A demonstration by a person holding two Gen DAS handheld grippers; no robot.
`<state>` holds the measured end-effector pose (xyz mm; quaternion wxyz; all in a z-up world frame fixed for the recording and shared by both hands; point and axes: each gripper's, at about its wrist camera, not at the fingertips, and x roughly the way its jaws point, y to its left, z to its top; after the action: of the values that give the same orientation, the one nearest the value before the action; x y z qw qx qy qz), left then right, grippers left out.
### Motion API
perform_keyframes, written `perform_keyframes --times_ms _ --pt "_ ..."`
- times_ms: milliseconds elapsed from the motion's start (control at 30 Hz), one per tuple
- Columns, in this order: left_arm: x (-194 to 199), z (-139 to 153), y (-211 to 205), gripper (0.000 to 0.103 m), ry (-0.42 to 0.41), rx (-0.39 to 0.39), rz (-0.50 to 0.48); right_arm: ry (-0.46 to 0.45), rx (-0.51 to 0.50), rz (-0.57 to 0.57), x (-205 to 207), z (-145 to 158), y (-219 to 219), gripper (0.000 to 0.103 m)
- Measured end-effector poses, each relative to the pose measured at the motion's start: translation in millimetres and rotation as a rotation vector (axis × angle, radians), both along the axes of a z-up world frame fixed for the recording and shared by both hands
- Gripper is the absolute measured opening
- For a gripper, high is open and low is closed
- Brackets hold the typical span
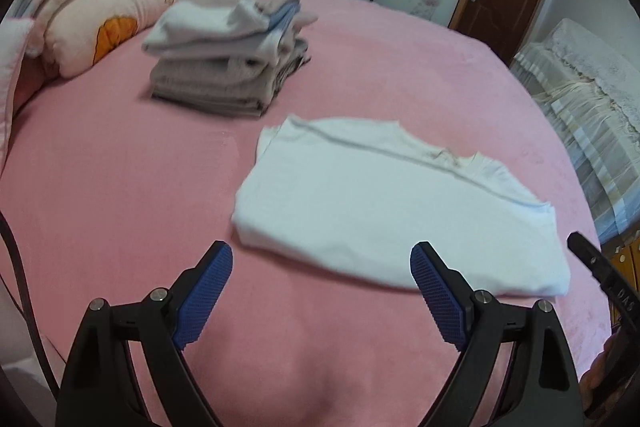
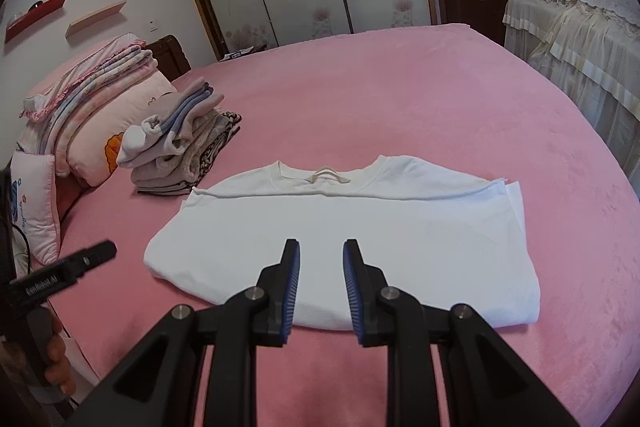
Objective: Fold small clothes
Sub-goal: 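Move the left tool to the edge of the folded sweatshirt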
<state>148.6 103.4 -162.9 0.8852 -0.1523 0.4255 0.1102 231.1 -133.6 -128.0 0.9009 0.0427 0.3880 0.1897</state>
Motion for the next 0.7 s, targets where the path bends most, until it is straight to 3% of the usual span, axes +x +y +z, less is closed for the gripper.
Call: perform_keyframes --times_ms 300,500,700 --pt "-4.3 -44.3 12.0 0.090 0.034 -0.072 0.048 0.012 -0.007 -0.006 -1.7 -27.6 17.2 0.022" --pt "-1.5 -61.9 19.8 0.090 0.021 -0.161 0.065 0.002 -0.017 0.007 -4.4 -37.3 29.4 0.022" --pt "3.7 -76.8 21.6 0.090 0.040 -0.200 0.073 0.018 -0.027 0.024 -6.4 -46.3 38.8 0.022"
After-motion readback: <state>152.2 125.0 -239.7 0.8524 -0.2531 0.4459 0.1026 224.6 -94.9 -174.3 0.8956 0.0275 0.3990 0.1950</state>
